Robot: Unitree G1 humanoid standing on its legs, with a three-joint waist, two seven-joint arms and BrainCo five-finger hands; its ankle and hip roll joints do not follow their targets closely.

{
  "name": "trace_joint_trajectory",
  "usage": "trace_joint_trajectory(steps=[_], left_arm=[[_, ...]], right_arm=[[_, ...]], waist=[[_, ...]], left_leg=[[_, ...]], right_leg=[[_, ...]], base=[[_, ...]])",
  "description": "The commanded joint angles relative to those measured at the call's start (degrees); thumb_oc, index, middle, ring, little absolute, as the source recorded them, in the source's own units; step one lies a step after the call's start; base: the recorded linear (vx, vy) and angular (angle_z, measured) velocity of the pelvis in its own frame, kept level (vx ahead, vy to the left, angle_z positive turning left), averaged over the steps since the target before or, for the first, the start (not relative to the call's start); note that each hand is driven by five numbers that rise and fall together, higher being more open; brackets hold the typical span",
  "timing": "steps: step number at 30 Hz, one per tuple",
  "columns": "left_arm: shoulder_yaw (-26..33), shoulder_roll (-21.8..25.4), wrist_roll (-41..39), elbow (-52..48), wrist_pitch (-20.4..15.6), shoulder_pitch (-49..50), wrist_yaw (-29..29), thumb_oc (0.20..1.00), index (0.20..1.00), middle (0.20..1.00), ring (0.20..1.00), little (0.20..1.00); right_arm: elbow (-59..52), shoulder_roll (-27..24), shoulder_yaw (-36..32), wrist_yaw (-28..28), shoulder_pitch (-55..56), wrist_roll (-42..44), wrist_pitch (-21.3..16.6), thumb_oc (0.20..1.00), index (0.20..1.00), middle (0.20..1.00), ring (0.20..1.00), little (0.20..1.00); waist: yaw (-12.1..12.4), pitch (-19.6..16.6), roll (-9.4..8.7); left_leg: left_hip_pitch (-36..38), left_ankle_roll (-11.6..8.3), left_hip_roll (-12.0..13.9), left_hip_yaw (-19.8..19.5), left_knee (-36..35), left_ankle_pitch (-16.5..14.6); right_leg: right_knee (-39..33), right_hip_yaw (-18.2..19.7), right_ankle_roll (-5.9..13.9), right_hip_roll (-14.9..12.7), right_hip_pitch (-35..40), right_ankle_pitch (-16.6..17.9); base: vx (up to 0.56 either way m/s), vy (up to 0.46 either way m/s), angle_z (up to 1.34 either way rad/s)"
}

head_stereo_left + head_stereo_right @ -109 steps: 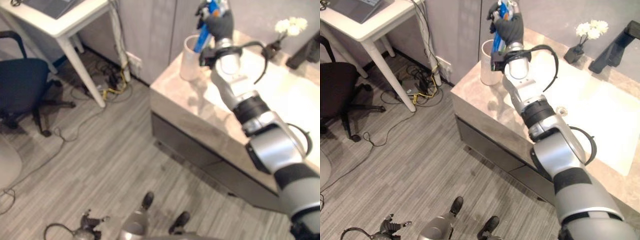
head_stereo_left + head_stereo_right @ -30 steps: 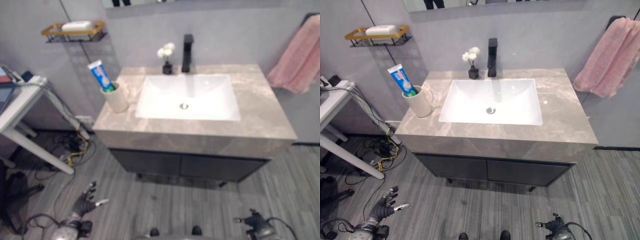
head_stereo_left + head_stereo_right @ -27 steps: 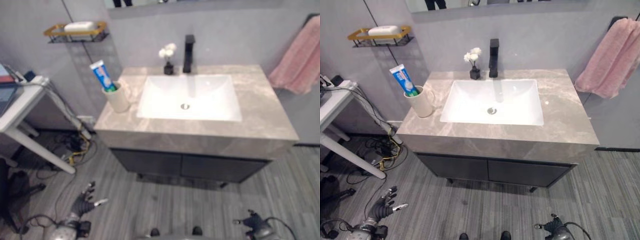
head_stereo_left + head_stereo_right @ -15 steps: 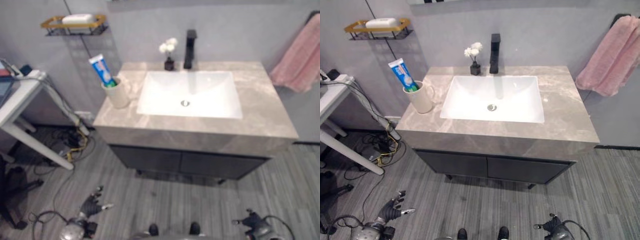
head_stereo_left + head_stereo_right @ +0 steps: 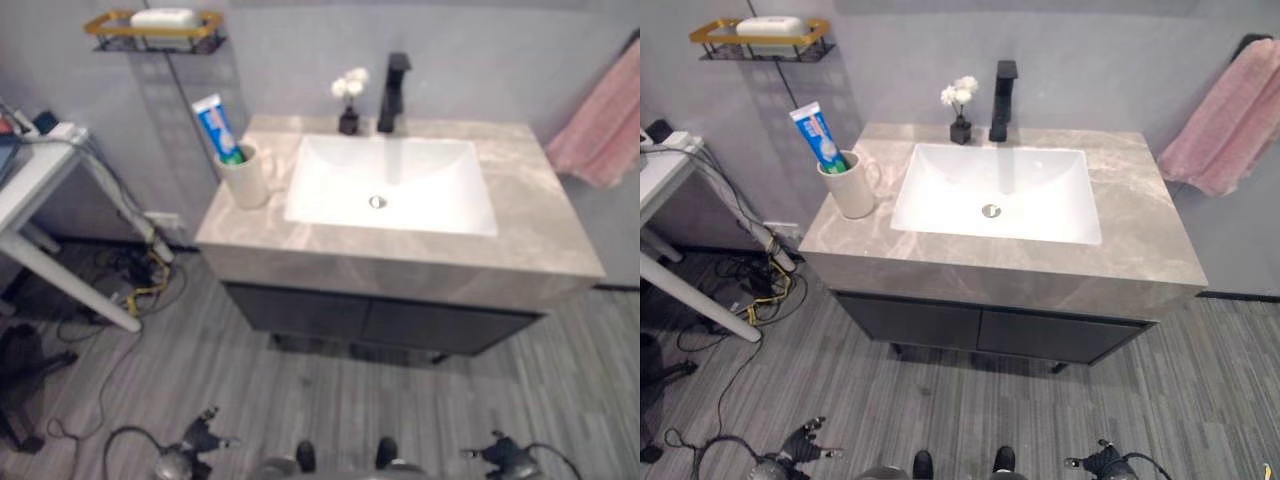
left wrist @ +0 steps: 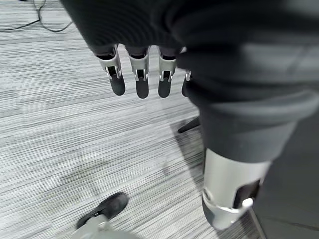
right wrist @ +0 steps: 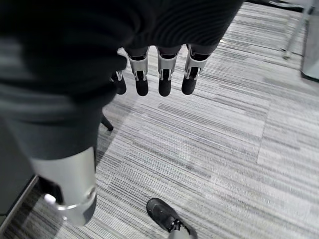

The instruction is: Put brush and paste in cup on sink, flatten towel.

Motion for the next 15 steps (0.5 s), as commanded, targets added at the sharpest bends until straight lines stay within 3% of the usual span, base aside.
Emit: trace_joint_trajectory(steps=[1, 2, 5, 9, 15], left_arm=[[2.01, 0.98, -1.51, 1.27, -0.64, -0.6, 2.67, 1.0, 1.0, 1.0, 1.0, 1.0], [1.97, 1.05, -0.57, 3.96, -0.25, -1.51, 3.18, 1.0, 1.0, 1.0, 1.0, 1.0], [2.48, 1.34, 0.12, 5.37, -0.16, -1.49, 3.31, 1.0, 1.0, 1.0, 1.0, 1.0], [2.55, 1.26, 0.29, 6.02, -0.24, -1.76, 3.27, 1.0, 1.0, 1.0, 1.0, 1.0], [2.56, 0.44, 0.0, 6.39, -0.21, -2.18, 3.83, 1.0, 1.0, 1.0, 1.0, 1.0]], right_arm=[[0.08, 0.59, 2.43, -0.72, -1.91, 1.29, -0.73, 1.0, 1.0, 1.0, 1.0, 1.0], [0.03, 1.22, 3.34, -0.44, -1.35, 1.38, -1.01, 1.0, 1.0, 1.0, 1.0, 1.0], [0.6, 2.47, 4.75, 0.29, 0.63, 2.43, -1.7, 1.0, 1.0, 1.0, 1.0, 1.0], [1.33, 2.92, 5.01, 0.5, 1.73, 2.9, -1.87, 1.0, 1.0, 1.0, 1.0, 1.0], [0.68, 2.62, 5.6, 0.43, 1.85, 2.26, -1.69, 1.0, 1.0, 1.0, 1.0, 1.0]], waist=[[0.38, -0.86, -1.3], [-0.16, -0.62, -1.2], [-0.6, -1.2, -1.38], [-1.28, -1.07, -1.44], [-1.11, -1.32, -1.29]], left_leg=[[-6.35, 2.29, 1.4, 1.22, 7.91, -7.03], [-4.62, 2.16, 1.63, 1.73, 5.43, -5.98], [-1.18, 1.48, 1.31, 2.12, 0.52, -3.7], [0.3, 1.46, 1.13, 1.83, 0.0, -3.5], [0.49, 0.92, 1.86, 3.54, 0.87, -3.8]], right_leg=[[1.01, -3.14, 3.29, -5.46, -0.22, 3.48], [6.38, -0.97, 1.64, -1.63, -1.59, -2.32], [9.83, 0.53, -0.2, 3.37, -1.05, -7.59], [12.24, 4.06, -0.97, 5.73, -1.56, -9.33], [8.97, 3.66, -1.77, 6.57, 0.1, -9.93]], base=[[-0.07, 0.13, -0.64], [-0.03, 0.088, -0.68], [0.04, 0.008, -0.31], [0.03, -0.03, -0.07], [0.03, -0.117, -0.05]])
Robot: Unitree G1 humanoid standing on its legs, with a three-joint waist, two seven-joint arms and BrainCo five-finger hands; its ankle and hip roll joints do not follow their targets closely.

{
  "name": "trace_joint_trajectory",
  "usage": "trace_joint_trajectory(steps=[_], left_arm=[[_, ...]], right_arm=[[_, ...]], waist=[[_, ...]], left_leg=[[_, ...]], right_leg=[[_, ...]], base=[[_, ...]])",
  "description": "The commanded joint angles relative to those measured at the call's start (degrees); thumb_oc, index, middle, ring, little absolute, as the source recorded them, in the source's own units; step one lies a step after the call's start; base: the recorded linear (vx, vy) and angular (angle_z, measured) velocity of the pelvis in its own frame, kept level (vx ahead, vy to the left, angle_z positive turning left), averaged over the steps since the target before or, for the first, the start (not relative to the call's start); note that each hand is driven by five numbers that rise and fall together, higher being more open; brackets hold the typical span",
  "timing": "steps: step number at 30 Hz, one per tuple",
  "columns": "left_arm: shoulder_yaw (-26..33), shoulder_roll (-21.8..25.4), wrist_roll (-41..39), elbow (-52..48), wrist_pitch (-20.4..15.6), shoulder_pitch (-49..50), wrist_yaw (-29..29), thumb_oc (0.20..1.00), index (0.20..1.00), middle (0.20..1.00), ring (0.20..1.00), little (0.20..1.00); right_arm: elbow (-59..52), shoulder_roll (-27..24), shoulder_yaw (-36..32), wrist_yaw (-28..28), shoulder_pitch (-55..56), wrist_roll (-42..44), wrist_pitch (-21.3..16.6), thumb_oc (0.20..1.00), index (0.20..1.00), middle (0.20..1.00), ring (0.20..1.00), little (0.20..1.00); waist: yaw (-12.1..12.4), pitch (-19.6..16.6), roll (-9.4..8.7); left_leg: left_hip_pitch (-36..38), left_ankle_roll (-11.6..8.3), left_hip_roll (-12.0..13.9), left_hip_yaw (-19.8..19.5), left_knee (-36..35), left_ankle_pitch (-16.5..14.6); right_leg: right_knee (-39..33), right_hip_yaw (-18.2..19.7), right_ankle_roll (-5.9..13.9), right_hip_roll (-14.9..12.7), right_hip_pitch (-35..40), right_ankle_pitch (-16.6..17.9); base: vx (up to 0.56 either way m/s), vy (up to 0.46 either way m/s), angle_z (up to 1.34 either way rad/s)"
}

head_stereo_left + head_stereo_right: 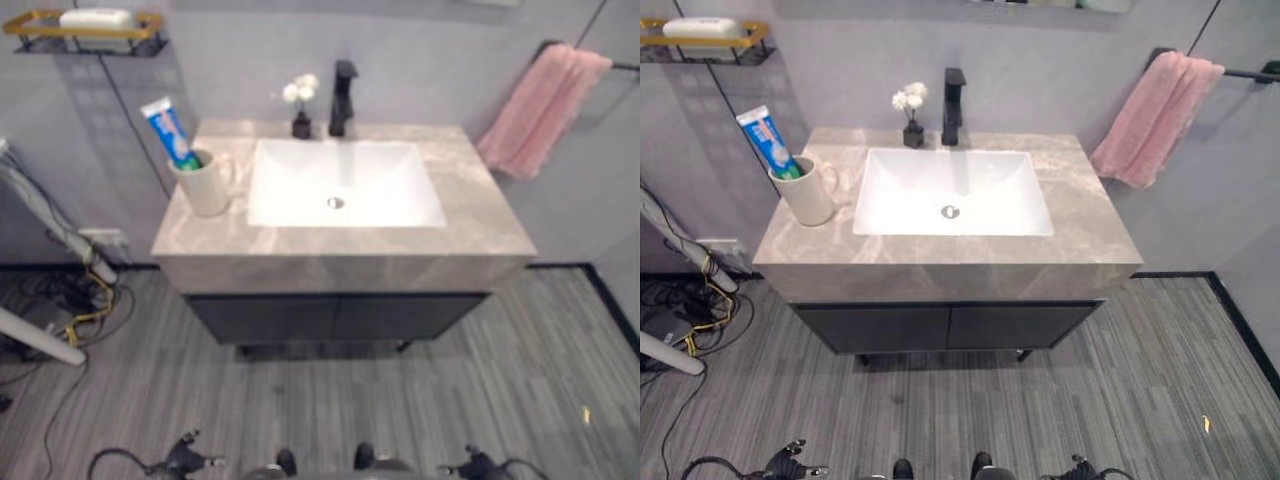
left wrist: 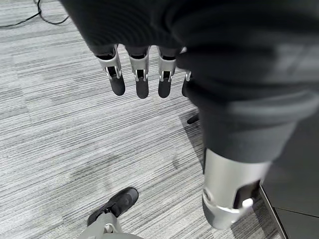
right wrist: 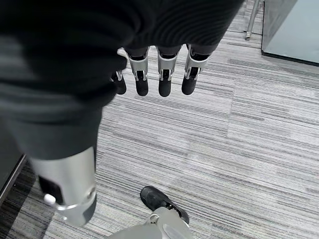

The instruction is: Put brush and paste in cup on sink, flatten towel.

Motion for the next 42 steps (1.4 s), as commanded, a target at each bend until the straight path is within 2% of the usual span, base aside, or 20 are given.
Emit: trace_joint_trajectory(steps=[1, 3, 7, 9, 10, 12, 14, 15, 17, 20, 22, 25, 28, 29, 31, 33, 35, 36, 37, 42], left_arm=[[0.41, -0.09, 0.51, 0.88, -0.67, -1.84, 1.7, 1.0, 1.0, 1.0, 1.0, 1.0], [0.06, -0.47, -0.17, 2.51, -0.41, -3.39, 2.11, 1.0, 1.0, 1.0, 1.0, 1.0], [-0.67, -1.31, -0.65, 3.9, -0.28, -4.89, 2.36, 1.0, 1.0, 1.0, 1.0, 1.0], [-1.26, -1.82, -1.98, 3.32, -0.46, -6.4, 2.52, 1.0, 1.0, 1.0, 1.0, 1.0], [-1.26, -1.83, -1.98, 3.32, -0.45, -6.43, 2.52, 1.0, 1.0, 1.0, 1.0, 1.0], [-1.11, -2.05, -3.94, 2.04, -0.57, -7.04, 3.14, 1.0, 1.0, 1.0, 1.0, 1.0], [-1.32, -2.08, -4.38, 2.08, -0.6, -7.46, 3.22, 1.0, 1.0, 1.0, 1.0, 1.0], [-1.56, -2.26, -4.89, 2.22, -0.39, -8.3, 3.55, 1.0, 1.0, 1.0, 1.0, 1.0], [-1.77, -2.28, -5.01, 2.58, -0.42, -8.73, 4.14, 1.0, 1.0, 1.0, 1.0, 1.0], [-1.61, -2.15, -5.66, 3.66, -0.31, -9.37, 4.94, 1.0, 1.0, 1.0, 1.0, 1.0], [-1.75, -2.27, -5.81, 3.91, -0.34, -9.66, 5.07, 1.0, 1.0, 1.0, 1.0, 1.0], [-1.67, -1.99, -6.1, 4.1, -0.47, -10.23, 5.31, 1.0, 1.0, 1.0, 1.0, 1.0], [-1.01, -1.67, -6.86, 3.01, -0.81, -9.29, 5.11, 1.0, 1.0, 1.0, 1.0, 1.0], [-0.73, -1.57, -7.11, 2.42, -1.04, -8.5, 5.12, 1.0, 1.0, 1.0, 1.0, 1.0], [-0.63, -1.44, -7.08, 2.17, -1.22, -8.18, 5.03, 1.0, 1.0, 1.0, 1.0, 1.0], [-0.61, -0.53, -7.27, 0.5, -1.67, -7.86, 5.2, 1.0, 1.0, 1.0, 1.0, 1.0], [-0.61, -0.51, -7.27, 0.49, -1.66, -7.84, 5.19, 1.0, 1.0, 1.0, 1.0, 1.0], [-0.52, 0.87, -7.24, -3.47, -2.18, -7.02, 5.15, 1.0, 1.0, 1.0, 1.0, 1.0], [-0.42, 1.53, -7.6, -5.67, -2.55, -6.56, 5.07, 1.0, 1.0, 1.0, 1.0, 1.0], [0.47, 3.55, -7.31, -11.21, -3.49, -5.2, 5.71, 1.0, 1.0, 1.0, 1.0, 1.0]], right_arm=[[1.97, -1.79, 1.33, -0.58, -2.54, 1.43, -0.69, 1.0, 1.0, 1.0, 1.0, 1.0], [0.79, -2.4, 1.93, -0.53, -3.04, 2.15, -1.08, 1.0, 1.0, 1.0, 1.0, 1.0], [0.96, -3.02, 1.97, -0.72, -2.88, 2.54, -1.24, 1.0, 1.0, 1.0, 1.0, 1.0], [1.41, -4.28, 1.65, -0.69, -2.55, 2.42, -1.35, 1.0, 1.0, 1.0, 1.0, 1.0], [1.42, -4.29, 1.64, -0.68, -2.58, 2.42, -1.35, 1.0, 1.0, 1.0, 1.0, 1.0], [1.62, -5.5, 1.68, -0.91, -2.41, 1.55, -1.22, 1.0, 1.0, 1.0, 1.0, 1.0], [1.62, -5.88, 1.55, -1.09, -2.5, 1.63, -1.21, 1.0, 1.0, 1.0, 1.0, 1.0], [2.19, -6.31, 0.72, -1.53, -2.38, 2.36, -0.98, 1.0, 1.0, 1.0, 1.0, 1.0], [2.54, -6.52, 0.15, -1.88, -2.29, 2.9, -0.84, 1.0, 1.0, 1.0, 1.0, 1.0], [2.4, -6.62, -0.05, -2.56, -2.44, 3.5, -0.97, 1.0, 1.0, 1.0, 1.0, 1.0], [2.49, -6.53, -0.09, -2.78, -2.38, 3.61, -1.01, 1.0, 1.0, 1.0, 1.0, 1.0], [2.64, -6.41, -0.51, -3.33, -2.46, 4.13, -1.04, 1.0, 1.0, 1.0, 1.0, 1.0], [2.64, -6.17, -0.31, -3.14, -2.75, 3.97, -1.16, 1.0, 1.0, 1.0, 1.0, 1.0], [2.71, -6.04, -0.4, -3.05, -2.5, 3.85, -1.09, 1.0, 1.0, 1.0, 1.0, 1.0], [2.73, -5.99, -0.54, -2.98, -2.43, 3.83, -1.14, 1.0, 1.0, 1.0, 1.0, 1.0], [2.22, -4.98, -0.57, -2.84, -2.44, 4.13, -1.15, 1.0, 1.0, 1.0, 1.0, 1.0], [2.22, -4.96, -0.57, -2.84, -2.43, 4.13, -1.14, 1.0, 1.0, 1.0, 1.0, 1.0], [1.78, -4.37, 0.04, -2.67, -2.55, 3.43, -1.11, 1.0, 1.0, 1.0, 1.0, 1.0], [0.74, -4.02, 0.96, -2.56, -2.85, 2.5, -1.13, 1.0, 1.0, 1.0, 1.0, 1.0], [-2.06, -3.23, 0.73, -3.19, -3.34, 2.64, -1.53, 1.0, 1.0, 1.0, 1.0, 1.0]], waist=[[0.25, 0.22, 0.44], [-0.4, 0.68, 0.26], [-0.98, 0.88, 0.25], [-1.14, 2.54, 0.11], [-1.22, 2.52, 0.21], [-1.37, 4.19, 0.38], [-1.81, 4.38, 0.46], [-2.84, 4.49, 0.2], [-3.0, 4.58, -0.01], [-3.73, 4.52, 0.41], [-4.05, 4.51, 0.51], [-4.93, 4.27, 1.82], [-4.06, 3.45, 2.47], [-3.48, 3.13, 2.44], [-3.51, 2.6, 2.56], [-2.8, 2.0, 2.1], [-2.75, 1.99, 2.09], [-1.86, 1.69, 1.57], [-1.54, 1.71, 1.37], [-0.27, 1.17, 0.35]], left_leg=[[-3.49, 1.6, -1.17, -1.43, 6.36, -6.11], [-4.21, 0.81, -0.46, -2.13, 7.74, -6.11], [-5.06, -0.12, 0.38, -3.02, 9.45, -6.05], [-8.96, -1.71, 1.53, -3.9, 19.3, -7.08], [-9.31, -1.75, 1.67, -4.03, 19.89, -7.35], [-13.51, -3.13, 2.29, -6.19, 27.62, -5.07], [-14.85, -3.41, 2.79, -6.45, 28.3, -3.97], [-16.68, -3.44, 4.91, -4.8, 24.73, -1.86], [-17.49, -3.31, 5.25, -5.57, 20.99, -0.3], [-15.53, -4.27, 6.37, -8.51, 8.73, 6.26], [-14.98, -4.59, 6.97, -8.48, 5.72, 7.3], [-14.32, -5.3, 8.85, -9.06, -1.38, 7.77], [-12.14, -5.09, 8.53, -11.8, -1.38, 8.46], [-12.27, -5.0, 7.83, -13.78, 0.31, 8.58], [-12.83, -5.06, 7.34, -14.28, 0.94, 8.35], [-13.76, -4.61, 5.77, -14.65, 3.2, 7.16], [-13.79, -4.58, 5.77, -14.6, 3.31, 7.08], [-14.45, -4.05, 4.72, -14.57, 4.18, 6.1], [-15.09, -3.73, 4.43, -14.33, 4.5, 5.78], [-16.0, -2.96, 3.62, -12.09, 0.87, 6.16]], right_leg=[[3.95, 2.08, -0.41, 3.02, 0.02, -3.55], [3.8, 3.76, -1.39, 4.19, -0.22, -4.0], [3.84, 4.28, -2.48, 5.03, -0.06, -4.56], [4.93, 4.2, -3.88, 5.6, 0.41, -5.6], [5.02, 4.1, -3.92, 5.7, 0.32, -5.64], [6.38, 3.5, -5.41, 6.29, 0.69, -6.83], [6.8, 2.95, -5.78, 6.33, 0.33, -7.14], [7.54, 1.4, -6.35, 5.85, 0.01, -8.06], [8.89, 0.81, -6.79, 5.53, -0.48, -8.68], [11.29, 0.68, -7.05, 5.97, -1.34, -10.06], [12.25, 0.63, -7.11, 5.87, -1.58, -10.5], [14.71, 1.38, -6.41, 5.93, -1.23, -12.28], [16.04, 4.4, -5.84, 5.58, 0.09, -13.68], [15.69, 5.56, -5.41, 4.99, 0.92, -13.54], [15.07, 5.78, -5.23, 4.46, 1.23, -13.54], [11.68, 7.54, -3.61, 2.95, 2.51, -11.86], [11.57, 7.59, -3.59, 2.94, 2.56, -11.8], [8.06, 8.33, -2.23, 2.14, 3.21, -10.02], [6.78, 8.65, -1.68, 1.76, 3.0, -9.03], [1.06, 8.01, 0.67, -0.14, 1.95, -5.14]], base=[[0.01, -0.196, -0.16], [0.0, -0.292, -0.08], [0.02, -0.226, 0.09], [0.02, -0.29, 0.12], [0.02, -0.235, 0.27], [0.01, -0.204, 0.2], [-0.01, -0.138, 0.15], [0.02, -0.178, 0.27], [0.05, -0.113, 0.51], [0.09, -0.021, 0.26], [0.07, 0.024, 0.15], [0.19, 0.145, 0.08], [0.27, 0.245, -0.33], [0.2, 0.206, -0.54], [0.18, 0.246, -0.65], [0.22, 0.344, -0.64], [0.07, 0.138, -0.34], [0.12, 0.281, -0.42], [0.14, 0.419, -0.35], [0.05, 0.213, -0.21]])
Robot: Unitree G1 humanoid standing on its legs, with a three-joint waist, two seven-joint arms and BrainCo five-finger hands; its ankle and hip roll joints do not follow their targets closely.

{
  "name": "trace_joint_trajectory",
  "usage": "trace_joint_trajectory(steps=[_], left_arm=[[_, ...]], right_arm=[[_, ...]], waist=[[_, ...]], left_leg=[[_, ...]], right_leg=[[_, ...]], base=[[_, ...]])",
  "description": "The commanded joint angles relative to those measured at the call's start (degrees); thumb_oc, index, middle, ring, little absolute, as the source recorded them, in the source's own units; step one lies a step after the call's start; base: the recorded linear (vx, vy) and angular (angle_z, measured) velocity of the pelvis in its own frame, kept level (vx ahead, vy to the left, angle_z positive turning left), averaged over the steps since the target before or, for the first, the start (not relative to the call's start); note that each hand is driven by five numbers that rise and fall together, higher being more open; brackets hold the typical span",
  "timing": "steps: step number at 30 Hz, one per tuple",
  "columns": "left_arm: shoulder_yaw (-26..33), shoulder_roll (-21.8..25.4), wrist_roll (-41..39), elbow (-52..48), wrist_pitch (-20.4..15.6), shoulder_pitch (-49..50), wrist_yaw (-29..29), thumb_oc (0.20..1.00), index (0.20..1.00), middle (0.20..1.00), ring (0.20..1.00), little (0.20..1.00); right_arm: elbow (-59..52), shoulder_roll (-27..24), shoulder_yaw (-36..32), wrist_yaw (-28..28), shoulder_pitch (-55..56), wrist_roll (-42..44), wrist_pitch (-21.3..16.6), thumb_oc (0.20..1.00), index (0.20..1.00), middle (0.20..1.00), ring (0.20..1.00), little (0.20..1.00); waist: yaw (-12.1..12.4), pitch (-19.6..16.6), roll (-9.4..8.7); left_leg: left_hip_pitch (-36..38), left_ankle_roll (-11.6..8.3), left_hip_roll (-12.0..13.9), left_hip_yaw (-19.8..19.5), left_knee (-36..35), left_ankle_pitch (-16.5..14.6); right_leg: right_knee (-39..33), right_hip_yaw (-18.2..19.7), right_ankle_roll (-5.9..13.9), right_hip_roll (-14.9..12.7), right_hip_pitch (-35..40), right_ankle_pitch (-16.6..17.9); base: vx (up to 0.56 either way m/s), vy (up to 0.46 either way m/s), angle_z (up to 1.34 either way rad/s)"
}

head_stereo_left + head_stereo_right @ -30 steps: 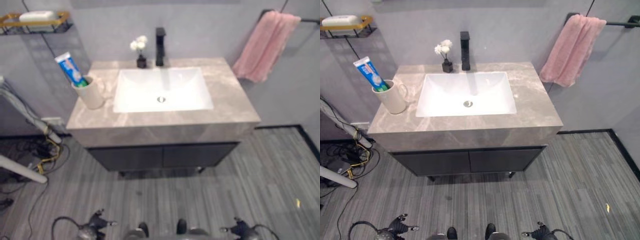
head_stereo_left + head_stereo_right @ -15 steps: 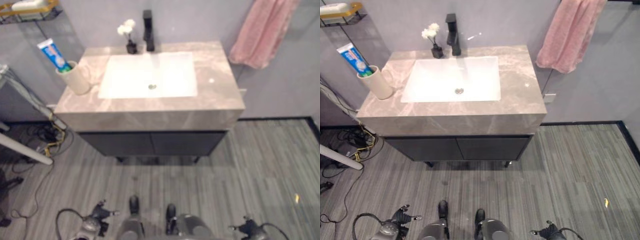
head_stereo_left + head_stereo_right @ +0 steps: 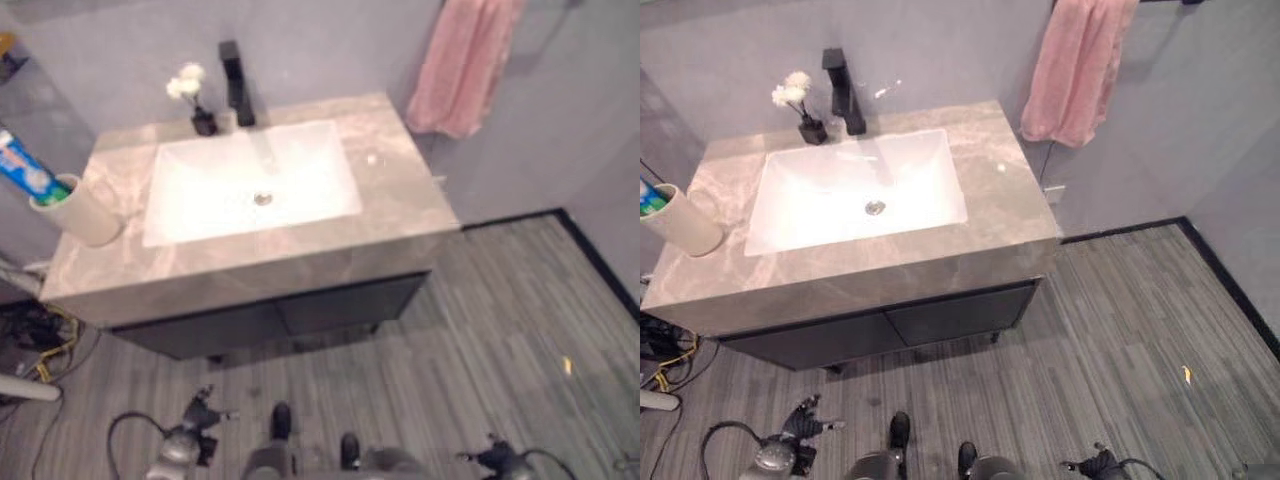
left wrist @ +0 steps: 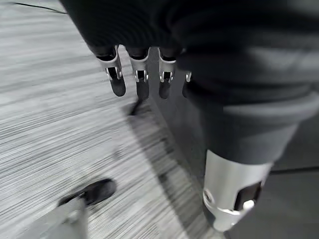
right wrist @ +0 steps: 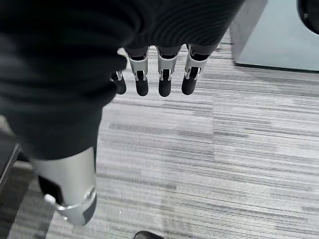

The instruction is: Put brush and paste in cup on sink, flatten towel.

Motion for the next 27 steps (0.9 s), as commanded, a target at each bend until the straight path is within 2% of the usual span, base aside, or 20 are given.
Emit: trace_joint_trajectory(steps=[1, 2, 5, 6, 7, 11, 12, 13, 14, 15, 16, 17, 18, 20, 21, 22, 23, 24, 26, 27], left_arm=[[2.02, 3.73, -0.99, -2.85, -2.04, 0.64, 1.19, 1.0, 1.0, 1.0, 1.0, 1.0], [2.38, 4.6, -0.02, -4.56, -2.27, 1.52, 1.3, 1.0, 1.0, 1.0, 1.0, 1.0], [2.62, 6.18, 0.52, -8.48, -2.74, 2.79, 0.92, 1.0, 1.0, 1.0, 1.0, 1.0], [3.1, 9.25, 1.26, -14.75, -4.13, 5.94, -0.18, 1.0, 1.0, 1.0, 1.0, 1.0], [3.15, 9.3, 1.25, -14.88, -4.07, 6.07, -0.22, 1.0, 1.0, 1.0, 1.0, 1.0], [5.68, 20.56, -1.23, -32.89, -7.7, 16.0, -6.86, 1.0, 1.0, 1.0, 1.0, 1.0], [5.93, 20.7, -1.32, -33.21, -7.56, 16.33, -6.99, 1.0, 1.0, 1.0, 1.0, 1.0], [8.52, 25.0, -6.03, -39.16, -8.2, 20.01, -10.33, 1.0, 1.0, 1.0, 1.0, 1.0], [8.79, 25.11, -6.13, -39.43, -8.08, 20.31, -10.45, 1.0, 1.0, 1.0, 1.0, 1.0], [11.18, 30.7, -10.9, -46.41, -8.79, 24.02, -14.75, 1.0, 1.0, 1.0, 1.0, 1.0], [11.72, 30.82, -11.02, -46.83, -8.6, 24.6, -14.89, 1.0, 1.0, 1.0, 1.0, 1.0], [17.08, 35.88, -15.97, -54.59, -9.03, 31.41, -19.01, 1.0, 1.0, 1.0, 1.0, 1.0], [17.25, 35.88, -15.99, -54.68, -9.0, 31.58, -19.03, 1.0, 1.0, 1.0, 1.0, 1.0], [23.05, 38.42, -22.58, -60.35, -9.26, 36.64, -22.02, 1.0, 1.0, 1.0, 1.0, 1.0], [28.01, 39.11, -26.91, -63.13, -9.52, 40.28, -23.64, 1.0, 1.0, 1.0, 1.0, 1.0], [28.41, 39.1, -27.0, -63.33, -9.44, 40.67, -23.7, 1.0, 1.0, 1.0, 1.0, 1.0], [30.21, 38.71, -29.44, -63.29, -9.84, 42.05, -24.5, 1.0, 1.0, 1.0, 1.0, 1.0], [35.76, 37.88, -33.04, -65.28, -10.33, 44.05, -24.7, 1.0, 1.0, 1.0, 1.0, 1.0], [37.12, 37.51, -34.34, -65.93, -10.45, 43.5, -24.23, 1.0, 1.0, 1.0, 1.0, 1.0], [39.38, 35.65, -37.37, -65.42, -10.85, 41.93, -23.97, 1.0, 1.0, 1.0, 1.0, 1.0]], right_arm=[[-1.14, 0.61, -0.21, -0.9, -1.16, -0.47, -0.89, 1.0, 1.0, 1.0, 1.0, 1.0], [-2.11, 0.67, -0.64, -0.98, -1.0, -0.35, -1.02, 1.0, 1.0, 1.0, 1.0, 1.0], [-3.07, 0.48, -1.57, -1.39, -0.83, 0.23, -1.31, 1.0, 1.0, 1.0, 1.0, 1.0], [-5.03, 0.05, -2.93, -1.56, -0.12, 0.75, -1.88, 1.0, 1.0, 1.0, 1.0, 1.0], [-5.07, 0.08, -2.91, -1.56, -0.06, 0.74, -1.86, 1.0, 1.0, 1.0, 1.0, 1.0], [-4.03, -0.48, -4.63, -0.16, 1.03, 0.55, -2.52, 1.0, 1.0, 1.0, 1.0, 1.0], [-4.02, -0.39, -4.55, -0.16, 1.06, 0.54, -2.53, 1.0, 1.0, 1.0, 1.0, 1.0], [-3.25, -0.62, -4.45, 0.95, 0.81, -0.13, -2.32, 1.0, 1.0, 1.0, 1.0, 1.0], [-3.23, -0.53, -4.37, 0.95, 0.8, -0.13, -2.33, 1.0, 1.0, 1.0, 1.0, 1.0], [-2.19, -0.92, -4.21, 1.81, 0.44, -0.95, -1.91, 1.0, 1.0, 1.0, 1.0, 1.0], [-2.17, -0.76, -4.04, 1.81, 0.42, -0.95, -1.92, 1.0, 1.0, 1.0, 1.0, 1.0], [-1.46, -0.86, -3.32, 3.1, 0.04, -2.16, -1.84, 1.0, 1.0, 1.0, 1.0, 1.0], [-1.45, -0.82, -3.25, 3.09, 0.03, -2.16, -1.84, 1.0, 1.0, 1.0, 1.0, 1.0], [-1.16, -1.07, -2.34, 3.97, -0.3, -3.53, -1.7, 1.0, 1.0, 1.0, 1.0, 1.0], [-0.5, -0.84, -1.91, 4.7, -0.3, -4.06, -1.86, 1.0, 1.0, 1.0, 1.0, 1.0], [-0.48, -0.74, -1.81, 4.7, -0.34, -4.06, -1.88, 1.0, 1.0, 1.0, 1.0, 1.0], [-0.32, -0.75, -1.69, 4.9, -0.31, -4.1, -1.84, 1.0, 1.0, 1.0, 1.0, 1.0], [-1.45, -0.91, -1.52, 5.56, 0.25, -4.03, -2.34, 1.0, 1.0, 1.0, 1.0, 1.0], [-1.83, -0.95, -1.63, 5.47, 0.58, -3.94, -2.58, 1.0, 1.0, 1.0, 1.0, 1.0], [-2.11, -1.05, -2.04, 5.45, 0.93, -3.71, -2.61, 1.0, 1.0, 1.0, 1.0, 1.0]], waist=[[1.76, -1.17, -2.94], [1.91, -1.49, -3.29], [2.11, -1.5, -3.58], [2.29, -1.52, -3.77], [2.32, -1.55, -3.82], [4.0, -2.36, -3.43], [3.97, -2.41, -3.54], [4.8, -2.61, -3.22], [4.76, -2.64, -3.32], [5.65, -2.76, -2.84], [5.5, -2.81, -3.02], [6.78, -2.97, -2.8], [6.72, -2.98, -2.85], [8.05, -2.93, -2.57], [8.8, -2.99, -2.74], [8.68, -3.0, -2.84], [9.27, -3.02, -2.8], [10.45, -3.22, -3.05], [10.78, -3.27, -3.22], [11.6, -3.47, -3.31]], left_leg=[[-0.53, 2.65, -1.81, 1.79, -1.29, -2.55], [0.2, 3.0, -2.1, 2.35, -3.52, -2.24], [-0.06, 3.28, -2.5, 2.64, -3.52, -2.87], [0.34, 3.93, -2.96, 3.08, -3.52, -3.58], [0.37, 3.94, -2.97, 3.13, -3.52, -3.6], [1.89, 4.96, -4.3, 4.11, -3.52, -5.39], [1.92, 4.97, -4.32, 4.15, -3.52, -5.41], [2.15, 5.29, -4.84, 4.28, -3.52, -5.86], [2.17, 5.3, -4.85, 4.31, -3.52, -5.87], [2.3, 5.51, -5.38, 4.38, -3.52, -6.27], [2.33, 5.52, -5.41, 4.39, -3.52, -6.28], [2.83, 5.8, -5.84, 4.64, -3.52, -6.96], [2.84, 5.8, -5.85, 4.64, -3.52, -6.96], [2.87, 5.87, -6.15, 4.73, -3.52, -7.16], [2.88, 5.9, -6.44, 4.27, -3.52, -7.2], [2.9, 5.9, -6.45, 4.26, -3.52, -7.2], [2.9, 5.94, -6.59, 4.14, -3.52, -7.19], [2.83, 5.98, -7.0, 3.43, -3.52, -7.16], [2.75, 5.94, -7.18, 3.17, -3.52, -7.1], [2.37, 5.91, -7.57, 2.43, -3.52, -6.92]], right_leg=[[-3.26, 0.97, 6.49, -8.35, 4.48, 0.8], [-3.8, 0.7, 7.13, -8.79, 4.26, 1.45], [-3.39, 0.55, 7.86, -9.25, 3.52, 2.15], [-3.03, 0.52, 8.77, -9.9, 3.21, 3.24], [-3.07, 0.57, 8.78, -9.92, 3.23, 3.25], [-3.66, -0.65, 10.79, -11.81, 3.83, 7.14], [-3.74, -0.61, 10.81, -11.83, 3.88, 7.17], [-3.81, -1.25, 11.49, -12.54, 3.99, 8.4], [-3.87, -1.22, 11.51, -12.56, 4.02, 8.43], [-3.96, -2.09, 12.11, -13.15, 4.22, 9.36], [-4.04, -2.09, 12.13, -13.18, 4.28, 9.39], [-3.84, -3.52, 12.61, -13.91, 4.41, 10.58], [-3.84, -3.53, 12.61, -13.92, 4.42, 10.58], [-3.53, -5.35, 13.1, -14.49, 4.52, 11.98], [-3.56, -6.2, 13.42, -14.66, 4.79, 12.72], [-3.6, -6.22, 13.43, -14.66, 4.83, 12.74], [-3.68, -6.75, 13.52, -14.88, 4.99, 13.29], [-4.24, -7.61, 13.81, -15.21, 5.49, 14.31], [-4.42, -8.11, 13.87, -15.31, 5.68, 14.46], [-5.01, -8.94, 14.05, -15.63, 6.16, 15.0]], base=[[0.09, 0.242, -0.16], [0.07, 0.175, -0.15], [0.04, 0.147, 0.02], [0.04, 0.161, 0.06], [0.08, 0.219, -0.03], [0.06, 0.161, -0.1], [0.03, 0.161, -0.19], [0.02, 0.098, -0.16], [0.03, 0.188, -0.1], [0.01, 0.093, -0.01], [0.03, 0.172, 0.01], [0.02, 0.081, 0.04], [0.02, 0.118, 0.03], [0.0, 0.083, 0.02], [0.01, 0.057, 0.01], [0.02, 0.049, 0.02], [0.03, 0.051, 0.12], [0.03, 0.051, 0.16], [0.03, 0.035, 0.21], [0.03, 0.034, 0.28]])
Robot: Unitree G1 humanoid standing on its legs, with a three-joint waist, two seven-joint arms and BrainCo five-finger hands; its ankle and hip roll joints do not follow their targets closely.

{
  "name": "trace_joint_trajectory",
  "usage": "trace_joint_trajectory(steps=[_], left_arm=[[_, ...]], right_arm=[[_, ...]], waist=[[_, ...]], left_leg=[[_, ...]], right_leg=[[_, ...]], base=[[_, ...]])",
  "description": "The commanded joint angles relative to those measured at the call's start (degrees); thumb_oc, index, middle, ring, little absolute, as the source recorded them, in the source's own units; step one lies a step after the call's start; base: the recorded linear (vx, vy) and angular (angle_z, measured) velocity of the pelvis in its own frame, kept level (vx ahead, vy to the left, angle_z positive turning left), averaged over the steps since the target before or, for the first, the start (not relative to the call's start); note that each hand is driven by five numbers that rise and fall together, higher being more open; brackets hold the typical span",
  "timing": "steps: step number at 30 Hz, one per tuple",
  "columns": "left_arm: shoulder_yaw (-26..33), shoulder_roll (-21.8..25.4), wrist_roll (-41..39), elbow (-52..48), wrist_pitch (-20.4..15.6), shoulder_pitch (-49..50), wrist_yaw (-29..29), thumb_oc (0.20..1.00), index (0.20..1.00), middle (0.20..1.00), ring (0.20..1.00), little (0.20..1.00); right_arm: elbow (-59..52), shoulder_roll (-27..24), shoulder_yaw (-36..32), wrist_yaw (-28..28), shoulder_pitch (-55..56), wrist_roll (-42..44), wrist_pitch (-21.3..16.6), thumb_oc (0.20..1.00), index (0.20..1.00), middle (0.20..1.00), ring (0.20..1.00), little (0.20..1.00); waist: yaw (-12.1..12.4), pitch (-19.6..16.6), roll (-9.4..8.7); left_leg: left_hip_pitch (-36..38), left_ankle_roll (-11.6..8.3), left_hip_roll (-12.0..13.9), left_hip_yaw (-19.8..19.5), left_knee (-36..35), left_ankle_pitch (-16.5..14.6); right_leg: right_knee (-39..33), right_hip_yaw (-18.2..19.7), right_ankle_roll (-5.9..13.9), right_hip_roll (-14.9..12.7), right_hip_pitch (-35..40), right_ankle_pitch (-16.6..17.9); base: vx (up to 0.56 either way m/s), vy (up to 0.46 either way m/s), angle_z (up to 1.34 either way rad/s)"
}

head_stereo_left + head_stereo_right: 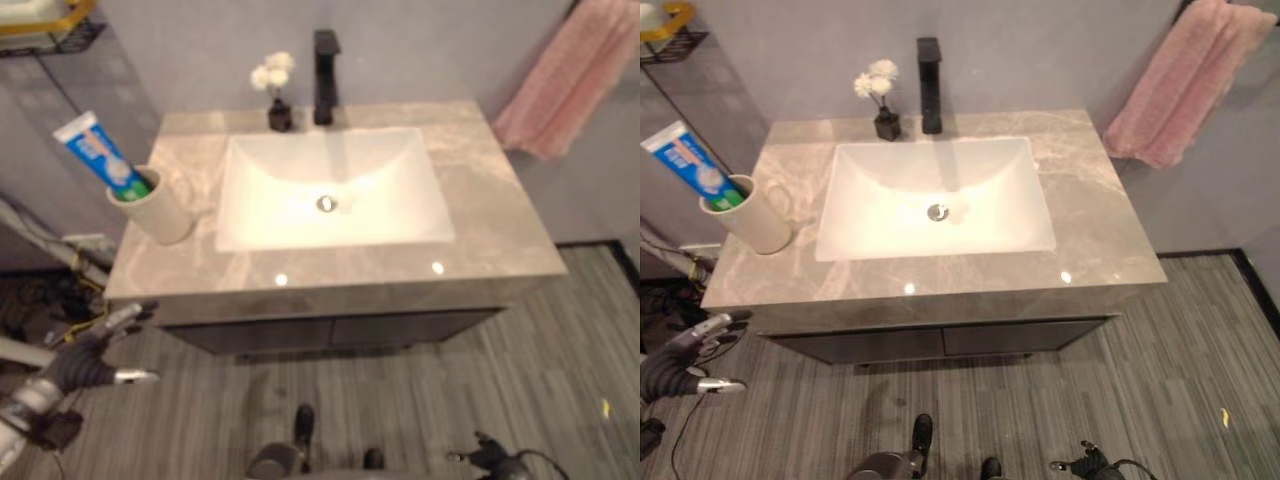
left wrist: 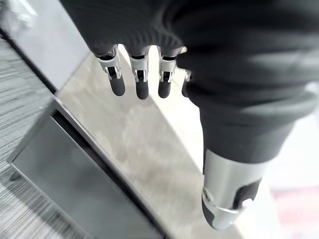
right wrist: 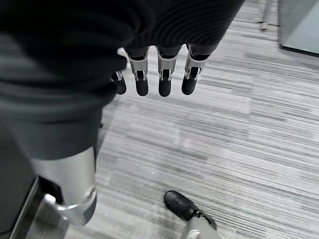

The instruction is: Put brush and paste in cup on sink, flatten towel.

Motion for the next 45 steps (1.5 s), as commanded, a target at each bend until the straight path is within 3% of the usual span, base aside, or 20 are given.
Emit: trace_joint_trajectory(steps=[1, 2, 3, 4, 5, 10, 18, 33, 45], left_arm=[[6.13, -0.63, -6.76, -1.3, -3.17, -1.05, 0.73, 0.853, 0.853, 0.853, 0.853, 0.853], [6.74, -3.13, -9.18, 0.65, -3.45, -4.16, 1.42, 0.586, 0.586, 0.586, 0.586, 0.586], [6.39, -4.13, -9.12, 1.88, -3.58, -5.44, 2.15, 0.57, 0.57, 0.57, 0.57, 0.57], [5.5, -5.0, -8.87, 2.88, -3.53, -6.61, 2.47, 0.307, 0.307, 0.307, 0.307, 0.307], [4.27, -6.06, -7.06, 3.62, -3.81, -8.1, 3.49, 0.209, 0.209, 0.209, 0.209, 0.209], [-0.19, -12.14, -5.76, 5.11, -4.44, -13.07, 5.44, 0.2, 0.2, 0.2, 0.2, 0.2], [-3.93, -16.27, -2.85, 4.98, -5.53, -18.97, 8.56, 0.2, 0.2, 0.2, 0.2, 0.2], [-5.38, -17.49, -1.06, 3.31, -6.76, -22.94, 10.43, 0.2, 0.2, 0.2, 0.2, 0.2], [-9.27, -19.23, 2.33, 8.48, -7.45, -29.45, 14.05, 0.2, 0.2, 0.2, 0.2, 0.2]], right_arm=[[0.08, -1.72, 1.14, -0.08, -2.45, -1.03, -0.84, 1.0, 1.0, 1.0, 1.0, 1.0], [-0.6, -1.89, 0.32, -0.12, -1.93, -0.66, -0.99, 1.0, 1.0, 1.0, 1.0, 1.0], [-0.9, -1.87, 0.05, -0.2, -1.83, -0.48, -0.98, 1.0, 1.0, 1.0, 1.0, 1.0], [-1.34, -1.99, -0.27, -0.3, -1.61, -0.32, -1.03, 1.0, 1.0, 1.0, 1.0, 1.0], [-2.16, -2.04, -0.63, -0.21, -1.36, -0.1, -1.13, 1.0, 1.0, 1.0, 1.0, 1.0], [-1.96, -1.37, -0.2, -0.49, -1.09, -0.82, -0.85, 1.0, 1.0, 1.0, 1.0, 1.0], [-1.55, -0.17, 1.02, -1.04, -1.3, -1.53, -0.76, 1.0, 1.0, 1.0, 1.0, 1.0], [-0.62, 0.15, 0.35, -1.53, -1.69, 0.33, -0.68, 1.0, 1.0, 1.0, 1.0, 1.0], [0.17, 0.18, 0.09, -2.76, -3.01, 1.98, -0.48, 1.0, 1.0, 1.0, 1.0, 1.0]], waist=[[1.57, -0.4, -0.95], [2.12, -0.82, -1.14], [2.3, -1.04, -1.23], [2.39, -1.11, -1.33], [2.34, -1.25, -1.59], [2.22, -1.11, -2.19], [1.41, -0.88, -3.37], [-0.33, -1.2, -3.08], [-1.46, -1.57, -3.24]], left_leg=[[-0.96, 1.12, 0.05, 0.14, 0.73, -4.09], [-1.37, 1.16, -0.46, -0.49, 0.73, -4.06], [-1.53, 1.16, -0.66, -0.66, 0.73, -4.11], [-1.74, 1.23, -0.99, -1.0, 0.73, -4.13], [-1.89, 1.33, -1.31, -1.24, 0.73, -4.18], [-2.14, 1.74, -1.87, -1.79, 0.73, -4.47], [-2.28, 1.77, -1.5, -1.52, 0.73, -4.76], [-1.65, 1.88, -1.27, -0.71, 0.73, -5.37], [-1.77, 2.05, -1.47, -0.44, 0.73, -5.76]], right_leg=[[1.21, -4.23, 7.14, -7.25, 1.99, 14.15], [0.51, -5.03, 7.19, -7.71, 2.39, 14.3], [0.14, -5.59, 7.22, -7.94, 2.57, 14.22], [-0.08, -5.98, 7.28, -8.16, 2.7, 14.32], [0.13, -6.3, 7.28, -8.45, 2.64, 14.41], [0.41, -6.72, 7.23, -8.99, 2.42, 15.28], [0.5, -6.2, 6.77, -8.65, 2.0, 15.22], [0.5, -5.29, 6.56, -8.67, 1.69, 15.79], [0.13, -4.91, 6.66, -8.83, 1.39, 16.97]], base=[[0.04, 0.054, 0.28], [0.04, 0.045, 0.32], [0.05, 0.065, 0.34], [0.04, 0.065, 0.43], [0.03, 0.065, 0.28], [0.01, 0.033, 0.06], [0.0, 0.001, -0.01], [0.0, -0.001, -0.03], [0.0, 0.0, 0.0]])
